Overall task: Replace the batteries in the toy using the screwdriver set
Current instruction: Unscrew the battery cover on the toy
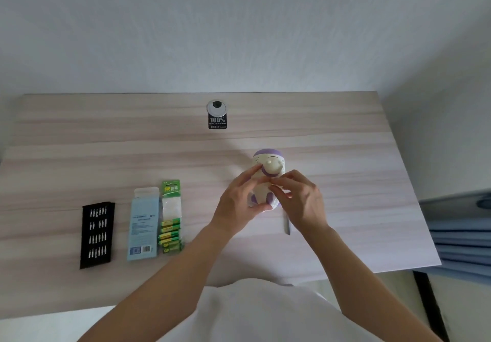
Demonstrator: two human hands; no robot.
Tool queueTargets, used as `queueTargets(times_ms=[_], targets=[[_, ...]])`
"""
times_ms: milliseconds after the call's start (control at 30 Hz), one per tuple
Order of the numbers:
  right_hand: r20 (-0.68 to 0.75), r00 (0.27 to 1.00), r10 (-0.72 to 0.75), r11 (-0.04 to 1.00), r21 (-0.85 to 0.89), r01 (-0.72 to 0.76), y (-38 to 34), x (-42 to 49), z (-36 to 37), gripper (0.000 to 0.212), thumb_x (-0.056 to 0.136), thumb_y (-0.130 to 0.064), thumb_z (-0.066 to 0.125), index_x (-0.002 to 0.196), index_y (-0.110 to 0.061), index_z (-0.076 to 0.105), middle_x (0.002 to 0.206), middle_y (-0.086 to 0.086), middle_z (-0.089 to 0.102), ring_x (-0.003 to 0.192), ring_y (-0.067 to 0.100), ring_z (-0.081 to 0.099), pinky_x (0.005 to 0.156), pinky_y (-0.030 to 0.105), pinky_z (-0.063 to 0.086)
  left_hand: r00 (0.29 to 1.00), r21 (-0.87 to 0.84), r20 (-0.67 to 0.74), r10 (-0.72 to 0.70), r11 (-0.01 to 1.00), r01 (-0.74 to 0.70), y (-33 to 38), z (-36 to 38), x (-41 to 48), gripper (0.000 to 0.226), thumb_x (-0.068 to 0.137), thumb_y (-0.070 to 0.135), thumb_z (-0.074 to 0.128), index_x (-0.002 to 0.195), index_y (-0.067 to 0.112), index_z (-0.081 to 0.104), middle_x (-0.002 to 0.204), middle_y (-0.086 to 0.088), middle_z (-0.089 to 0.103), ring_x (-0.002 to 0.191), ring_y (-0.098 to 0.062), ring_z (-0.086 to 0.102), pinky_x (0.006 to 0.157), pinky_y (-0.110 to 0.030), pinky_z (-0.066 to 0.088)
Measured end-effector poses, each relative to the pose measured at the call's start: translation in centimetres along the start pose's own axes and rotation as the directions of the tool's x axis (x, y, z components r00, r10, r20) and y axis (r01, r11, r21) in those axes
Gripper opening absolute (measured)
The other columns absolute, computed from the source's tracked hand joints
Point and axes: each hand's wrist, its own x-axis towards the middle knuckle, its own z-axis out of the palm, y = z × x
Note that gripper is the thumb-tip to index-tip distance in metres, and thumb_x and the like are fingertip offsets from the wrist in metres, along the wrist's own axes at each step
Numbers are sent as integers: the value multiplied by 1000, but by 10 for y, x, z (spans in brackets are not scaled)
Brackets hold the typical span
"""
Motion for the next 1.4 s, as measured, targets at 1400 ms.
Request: queueTargets(times_ms=[1400], targets=[[195,913,357,914,129,-385,-22,17,6,17,81,-17,75,86,-16,59,84,-4,53,71,6,51,61,9,40,996,13,4,-86,996,86,6,-1,-1,81,67,22,89,139,26,53,141,15,53,105,-12,60,94,-25,47]])
